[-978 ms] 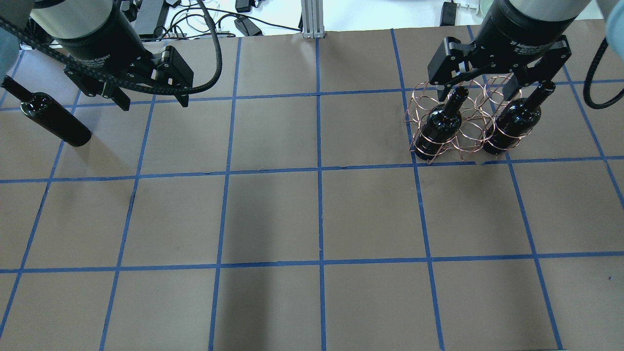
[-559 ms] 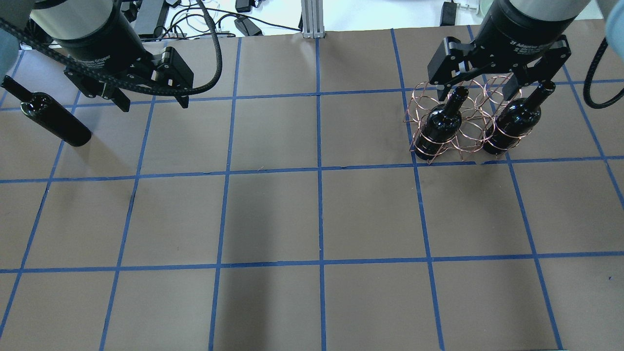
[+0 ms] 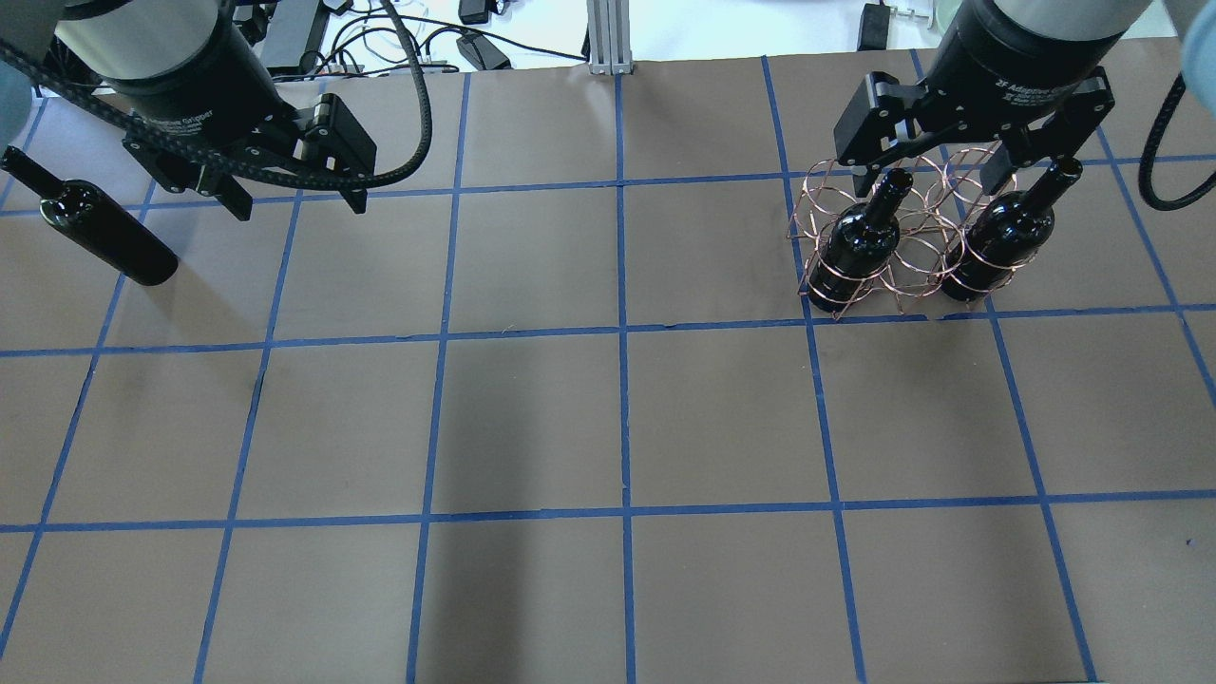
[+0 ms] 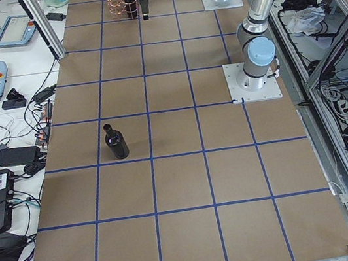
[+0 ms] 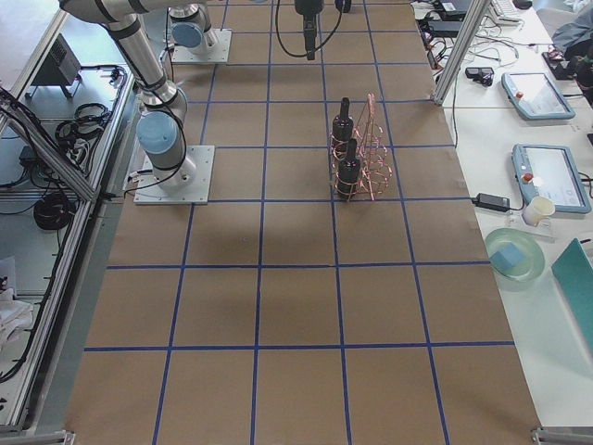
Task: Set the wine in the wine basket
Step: 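Move the left gripper toward the dark bottle lying on the table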
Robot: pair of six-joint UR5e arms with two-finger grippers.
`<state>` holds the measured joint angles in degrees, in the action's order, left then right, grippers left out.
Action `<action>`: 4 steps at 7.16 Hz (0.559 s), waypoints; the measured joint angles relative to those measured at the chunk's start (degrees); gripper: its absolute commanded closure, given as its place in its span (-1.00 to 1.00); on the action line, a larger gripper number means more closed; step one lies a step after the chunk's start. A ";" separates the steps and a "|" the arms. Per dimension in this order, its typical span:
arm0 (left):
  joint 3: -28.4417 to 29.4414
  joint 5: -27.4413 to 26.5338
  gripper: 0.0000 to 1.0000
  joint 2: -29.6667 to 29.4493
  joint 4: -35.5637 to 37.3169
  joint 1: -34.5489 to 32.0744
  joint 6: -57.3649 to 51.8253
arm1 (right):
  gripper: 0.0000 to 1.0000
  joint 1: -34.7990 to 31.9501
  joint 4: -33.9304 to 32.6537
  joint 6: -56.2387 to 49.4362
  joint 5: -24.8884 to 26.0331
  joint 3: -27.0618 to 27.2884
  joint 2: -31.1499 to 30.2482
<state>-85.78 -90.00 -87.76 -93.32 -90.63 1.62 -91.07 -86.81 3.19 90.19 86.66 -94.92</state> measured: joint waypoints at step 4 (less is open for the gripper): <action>0.30 -0.20 -1.00 -0.40 0.28 4.38 -4.77 | -1.00 -0.01 -0.03 -0.01 -0.02 0.00 0.00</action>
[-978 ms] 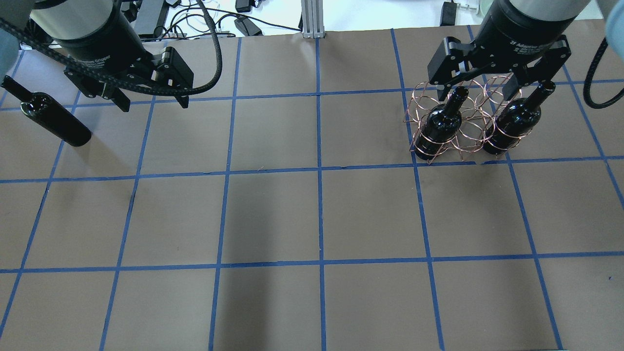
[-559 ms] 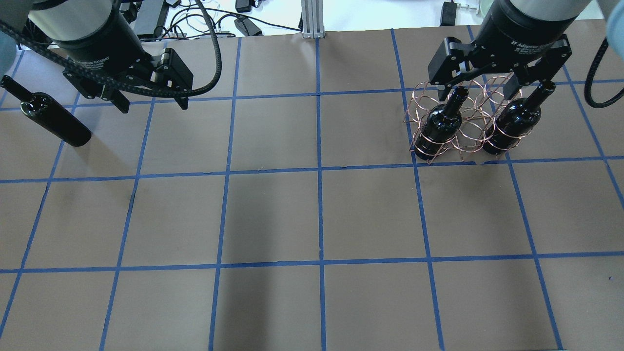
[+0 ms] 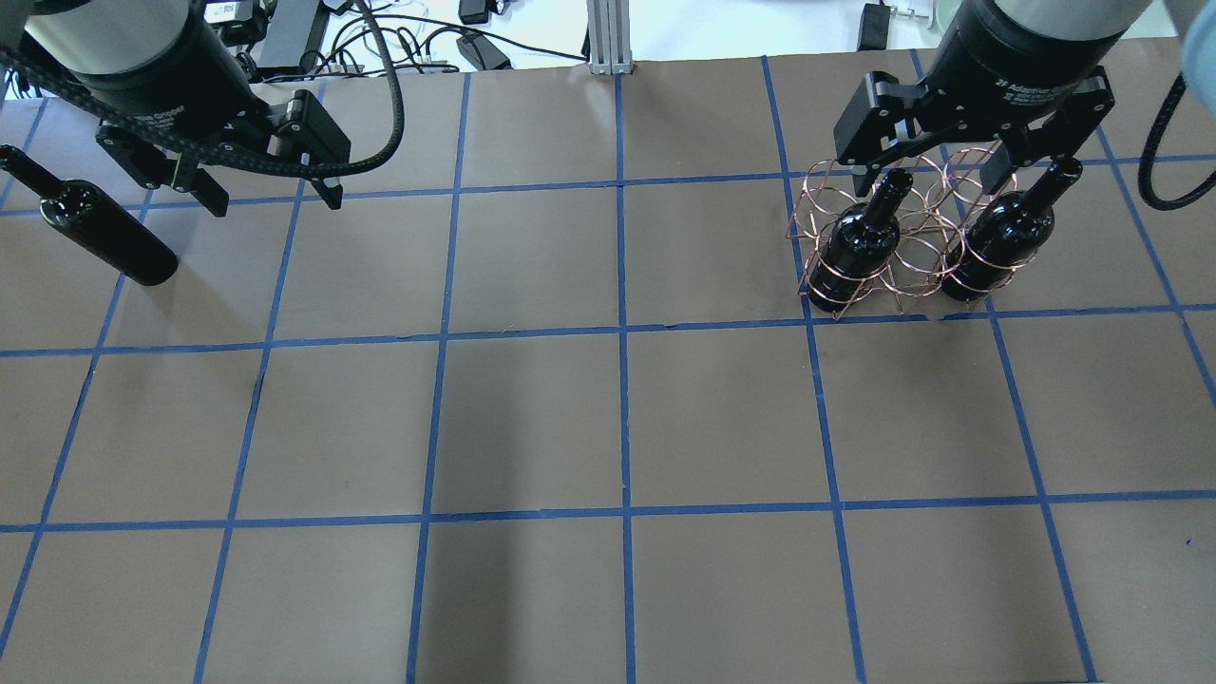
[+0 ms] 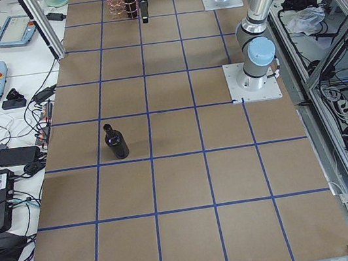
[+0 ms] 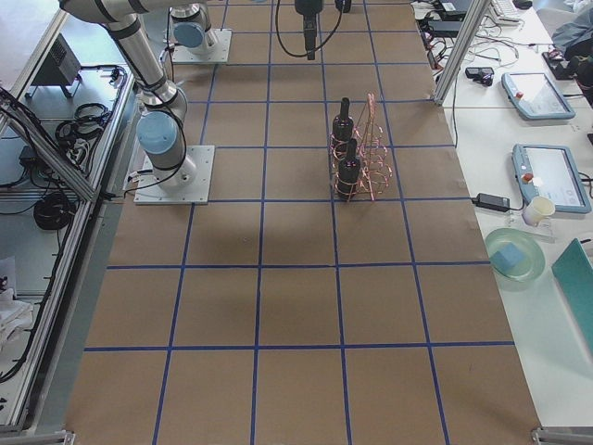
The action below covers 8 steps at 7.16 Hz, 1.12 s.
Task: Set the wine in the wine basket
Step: 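Move the left gripper toward the dark bottle lying on the table, then lower the left gripper and grasp the lying bottle by its neck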
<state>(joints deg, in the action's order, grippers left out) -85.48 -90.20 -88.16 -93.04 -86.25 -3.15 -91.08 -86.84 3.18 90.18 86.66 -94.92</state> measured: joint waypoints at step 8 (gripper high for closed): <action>9.79 1.13 -1.00 -14.36 6.47 31.36 -24.48 | -1.00 0.02 0.11 0.16 -0.01 0.00 0.00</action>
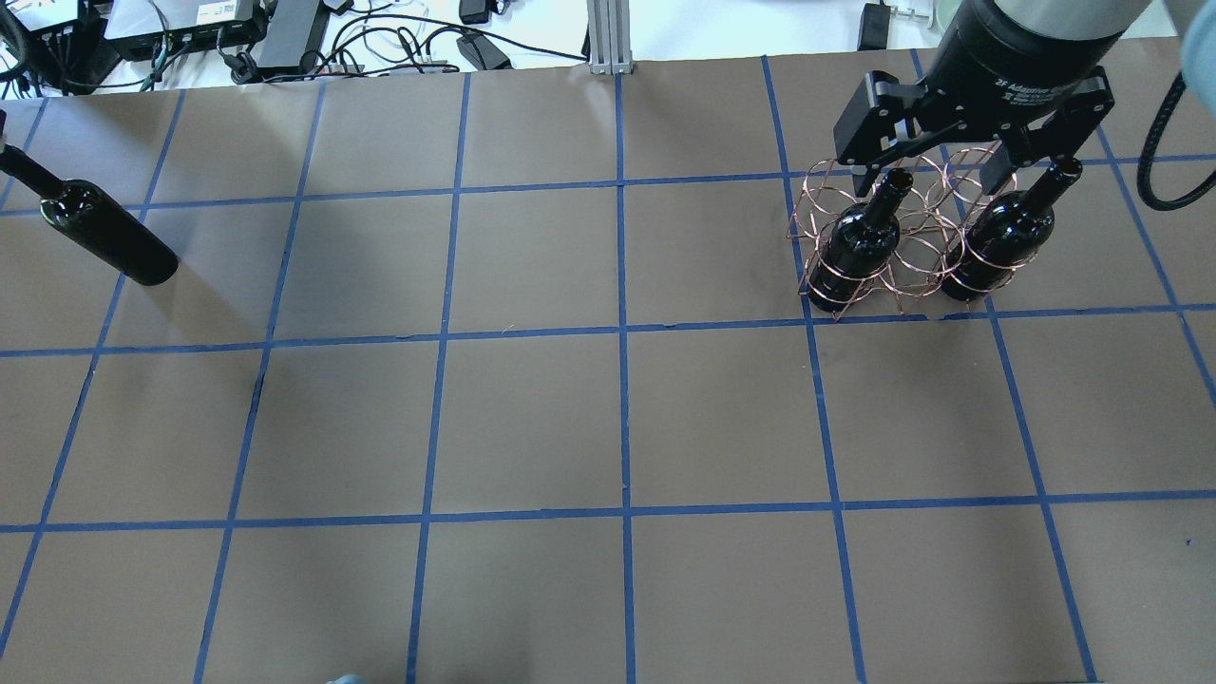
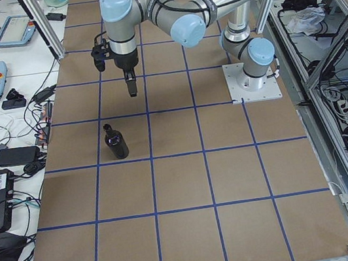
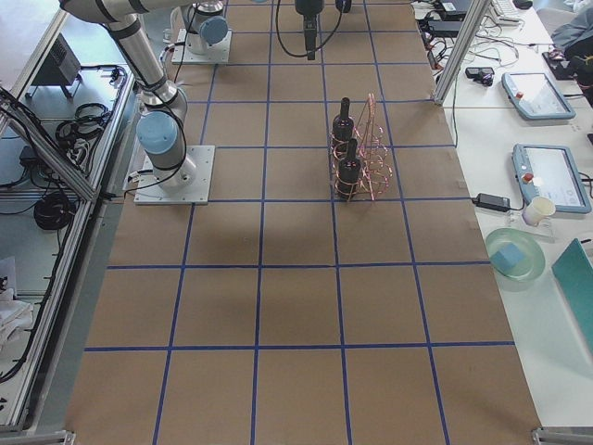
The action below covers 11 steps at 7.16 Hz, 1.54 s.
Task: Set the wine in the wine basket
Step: 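Lower the left gripper and grasp the lying bottle by its neck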
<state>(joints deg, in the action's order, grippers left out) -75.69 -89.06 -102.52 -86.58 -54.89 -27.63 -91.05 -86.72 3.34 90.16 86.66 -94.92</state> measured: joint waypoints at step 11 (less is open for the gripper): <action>4.48 3.52 -0.26 -17.30 14.66 1.35 -3.57 | -1.00 0.00 0.01 0.28 -0.07 0.00 0.00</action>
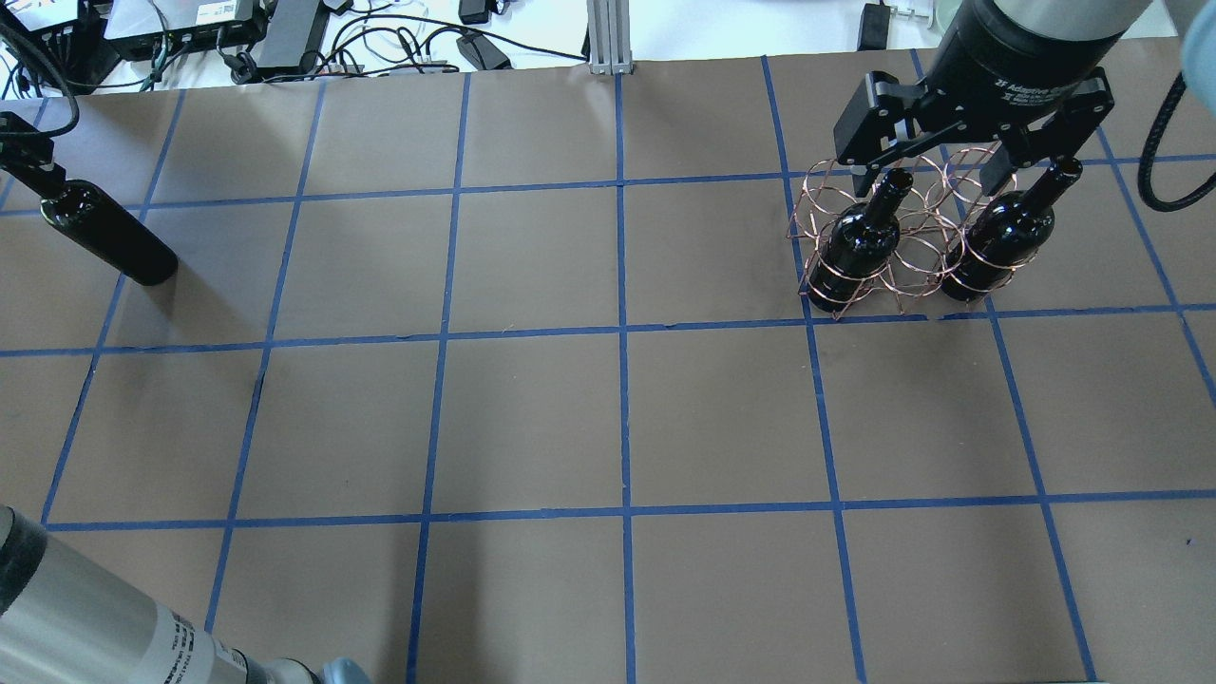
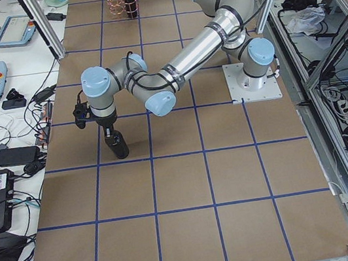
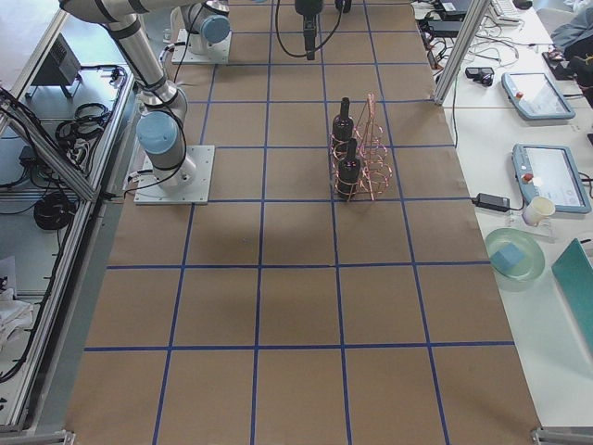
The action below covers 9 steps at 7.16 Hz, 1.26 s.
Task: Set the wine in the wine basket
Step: 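Lower the left gripper and grasp the lying bottle by its neck, then lift the bottle with the left gripper and swing it upright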
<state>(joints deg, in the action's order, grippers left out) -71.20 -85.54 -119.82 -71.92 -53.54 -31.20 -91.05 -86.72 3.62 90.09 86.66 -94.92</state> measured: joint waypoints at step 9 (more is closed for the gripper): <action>-0.28 1.91 1.00 1.01 -2.00 -0.54 -0.14 | -1.00 -0.01 -0.03 0.07 0.00 0.00 0.00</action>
<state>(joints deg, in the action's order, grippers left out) -71.48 -83.63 -118.80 -73.91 -54.08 -31.34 -91.06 -86.75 3.69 90.09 86.66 -94.92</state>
